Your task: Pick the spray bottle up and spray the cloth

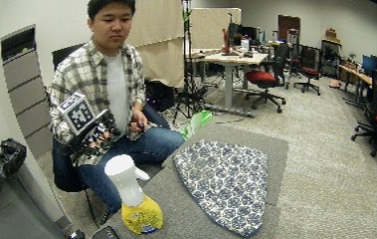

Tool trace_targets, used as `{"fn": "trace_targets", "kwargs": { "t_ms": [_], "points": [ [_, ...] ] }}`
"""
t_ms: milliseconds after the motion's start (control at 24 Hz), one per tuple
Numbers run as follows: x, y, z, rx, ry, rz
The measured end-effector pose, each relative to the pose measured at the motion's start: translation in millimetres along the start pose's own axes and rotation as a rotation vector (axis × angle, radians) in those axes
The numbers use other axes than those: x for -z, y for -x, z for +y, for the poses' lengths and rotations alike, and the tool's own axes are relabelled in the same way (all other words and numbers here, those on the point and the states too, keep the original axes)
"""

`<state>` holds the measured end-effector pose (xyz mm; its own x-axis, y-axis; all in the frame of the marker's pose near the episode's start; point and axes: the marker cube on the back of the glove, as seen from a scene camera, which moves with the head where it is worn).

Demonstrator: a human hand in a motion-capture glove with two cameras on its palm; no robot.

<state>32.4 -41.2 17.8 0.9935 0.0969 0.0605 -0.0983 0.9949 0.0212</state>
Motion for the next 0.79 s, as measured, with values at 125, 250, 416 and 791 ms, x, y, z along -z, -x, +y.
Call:
{"fn": "trace_targets", "kwargs": {
  "t_ms": [125,250,416,791],
  "points": [
    [1,-8,-12,-0.061,-0.046,-0.047],
    [6,-18,-30,-0.086,-0.112,-0.136],
    [9,-31,-60,-0.083,-0.230,-0.219],
    [1,-56,-122,-0.104,-0.488,-0.457]
  ]
}}
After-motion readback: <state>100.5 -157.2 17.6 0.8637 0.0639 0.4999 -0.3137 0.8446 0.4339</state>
